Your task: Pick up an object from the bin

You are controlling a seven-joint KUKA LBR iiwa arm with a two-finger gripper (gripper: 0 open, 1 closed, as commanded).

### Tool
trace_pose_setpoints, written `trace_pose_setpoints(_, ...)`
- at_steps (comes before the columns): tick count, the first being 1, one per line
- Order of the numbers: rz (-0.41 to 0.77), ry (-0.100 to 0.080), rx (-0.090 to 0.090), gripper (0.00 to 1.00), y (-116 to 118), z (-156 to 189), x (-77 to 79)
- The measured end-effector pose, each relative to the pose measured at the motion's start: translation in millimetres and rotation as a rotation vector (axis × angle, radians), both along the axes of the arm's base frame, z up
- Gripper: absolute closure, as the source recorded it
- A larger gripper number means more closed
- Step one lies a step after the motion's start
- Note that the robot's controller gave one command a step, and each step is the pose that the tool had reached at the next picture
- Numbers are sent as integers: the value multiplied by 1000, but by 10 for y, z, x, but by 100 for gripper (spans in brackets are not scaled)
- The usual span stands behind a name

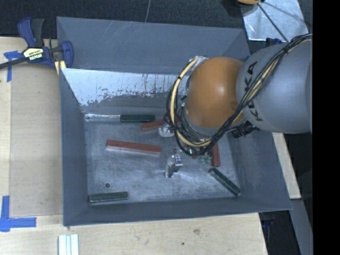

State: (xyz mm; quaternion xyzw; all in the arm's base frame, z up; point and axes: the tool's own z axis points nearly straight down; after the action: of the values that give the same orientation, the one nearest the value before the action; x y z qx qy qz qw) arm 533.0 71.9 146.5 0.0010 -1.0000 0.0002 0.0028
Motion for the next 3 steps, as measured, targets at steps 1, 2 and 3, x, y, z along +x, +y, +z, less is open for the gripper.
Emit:
trace_pose_setpoints(1, -2, -8, 1, 0, -2, 43, 20)
trace_pose_setpoints(2, -143, -14, 2, 0, 388, -529, 454)
trace_pose_setpoints(3, -92, -17, 3, 0, 420, -533, 568)
